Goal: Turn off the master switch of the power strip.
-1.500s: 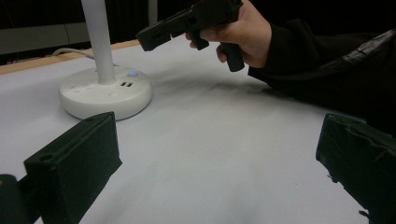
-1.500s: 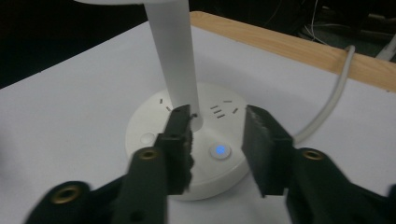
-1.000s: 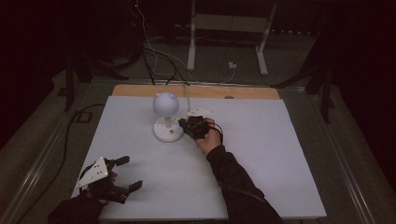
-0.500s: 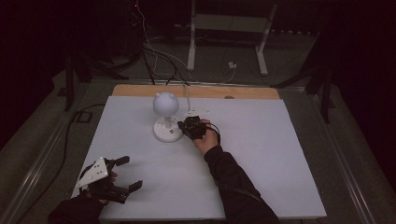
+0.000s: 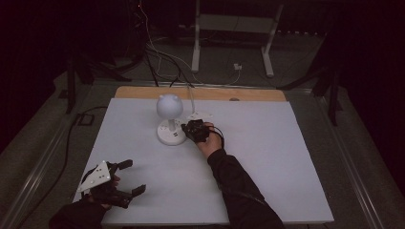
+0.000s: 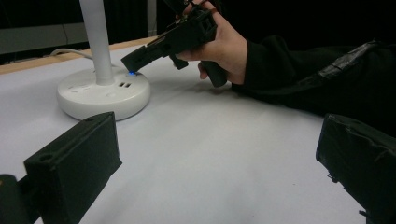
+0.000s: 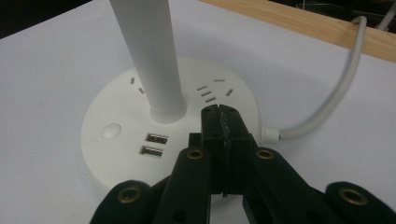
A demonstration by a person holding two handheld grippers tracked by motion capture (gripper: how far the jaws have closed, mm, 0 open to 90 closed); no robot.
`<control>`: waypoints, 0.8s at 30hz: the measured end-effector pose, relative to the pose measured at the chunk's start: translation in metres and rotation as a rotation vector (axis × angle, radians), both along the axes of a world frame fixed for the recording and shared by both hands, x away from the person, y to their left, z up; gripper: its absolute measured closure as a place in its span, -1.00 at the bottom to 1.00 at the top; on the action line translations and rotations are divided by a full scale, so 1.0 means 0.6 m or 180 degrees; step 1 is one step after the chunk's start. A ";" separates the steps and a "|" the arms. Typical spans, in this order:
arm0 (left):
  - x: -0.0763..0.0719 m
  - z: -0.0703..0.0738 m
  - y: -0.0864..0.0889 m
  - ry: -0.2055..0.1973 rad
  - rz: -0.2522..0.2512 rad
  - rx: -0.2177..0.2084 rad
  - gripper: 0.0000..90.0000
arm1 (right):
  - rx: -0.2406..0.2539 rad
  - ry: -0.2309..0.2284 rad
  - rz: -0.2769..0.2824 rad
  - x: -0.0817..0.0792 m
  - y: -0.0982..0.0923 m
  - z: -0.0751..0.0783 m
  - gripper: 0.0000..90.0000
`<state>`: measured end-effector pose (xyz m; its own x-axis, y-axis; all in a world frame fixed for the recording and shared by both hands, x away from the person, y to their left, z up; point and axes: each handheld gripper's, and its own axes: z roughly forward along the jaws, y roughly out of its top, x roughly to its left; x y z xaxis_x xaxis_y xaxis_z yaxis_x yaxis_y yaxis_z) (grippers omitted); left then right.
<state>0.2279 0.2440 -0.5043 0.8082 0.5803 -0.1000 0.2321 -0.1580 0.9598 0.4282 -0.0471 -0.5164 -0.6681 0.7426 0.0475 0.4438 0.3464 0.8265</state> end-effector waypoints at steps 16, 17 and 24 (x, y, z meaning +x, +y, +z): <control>0.000 -0.001 -0.002 0.0015 -0.0003 0.0015 -1.00 | -0.0074 -0.0057 0.0008 -0.001 0.003 -0.005 1.00; 0.000 -0.001 -0.002 0.0013 -0.0004 0.0014 -1.00 | -0.0085 -0.0072 0.0018 -0.001 0.003 -0.005 1.00; 0.001 -0.002 -0.003 0.0020 -0.0006 0.0011 -1.00 | -0.0149 -0.0131 0.0011 -0.004 0.006 -0.005 1.00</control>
<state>0.2285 0.2424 -0.5053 0.8087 0.5792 -0.1030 0.2378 -0.1617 0.9578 0.4256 -0.0433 -0.5194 -0.6714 0.7410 -0.0149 0.4083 0.3866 0.8269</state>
